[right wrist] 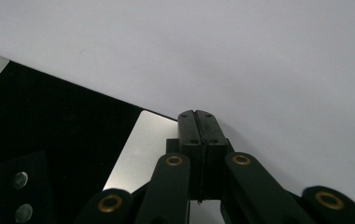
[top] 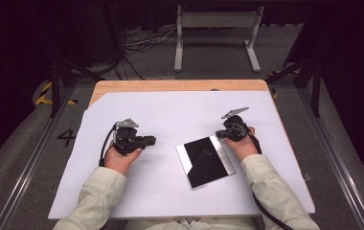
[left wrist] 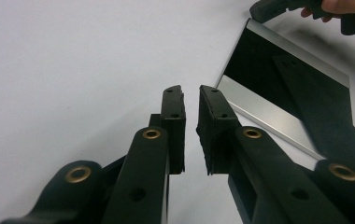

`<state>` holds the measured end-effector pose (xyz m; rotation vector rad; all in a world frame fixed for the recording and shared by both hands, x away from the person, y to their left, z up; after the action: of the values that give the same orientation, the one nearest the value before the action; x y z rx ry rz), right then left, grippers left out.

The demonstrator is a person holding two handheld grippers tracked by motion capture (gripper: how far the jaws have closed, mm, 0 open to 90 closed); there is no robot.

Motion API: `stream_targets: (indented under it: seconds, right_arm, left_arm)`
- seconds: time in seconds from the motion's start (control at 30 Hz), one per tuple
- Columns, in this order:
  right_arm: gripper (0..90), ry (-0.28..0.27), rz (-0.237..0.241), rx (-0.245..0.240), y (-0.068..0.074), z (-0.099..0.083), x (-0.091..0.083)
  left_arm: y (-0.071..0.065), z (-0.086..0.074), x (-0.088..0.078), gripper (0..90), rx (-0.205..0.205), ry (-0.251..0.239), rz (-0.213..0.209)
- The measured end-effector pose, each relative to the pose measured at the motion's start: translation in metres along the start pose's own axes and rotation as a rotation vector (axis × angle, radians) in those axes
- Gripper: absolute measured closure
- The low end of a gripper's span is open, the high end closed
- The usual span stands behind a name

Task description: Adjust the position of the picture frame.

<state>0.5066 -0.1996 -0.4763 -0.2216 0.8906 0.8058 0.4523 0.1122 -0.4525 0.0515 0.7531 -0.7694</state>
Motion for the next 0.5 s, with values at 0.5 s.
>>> stream_targets:
  seconds: [0.5]
  right_arm:
    - [90.0,0.029,0.075,-0.105,0.032,0.012,0.018]
  left_arm:
    - [0.002,-0.001,0.001,81.2,0.001,0.007,0.006]
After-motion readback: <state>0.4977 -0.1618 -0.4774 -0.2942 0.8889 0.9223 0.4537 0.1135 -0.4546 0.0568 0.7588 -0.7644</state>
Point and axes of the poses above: each handheld gripper's, and its own axes: x roughly forward along the jaws, z roughly out of its top, y roughly to its left, the point moved 6 cm from there along x, roughly forward along the jaws, and after that the axes turned 8 degrees about z, right-handed, at the moved point
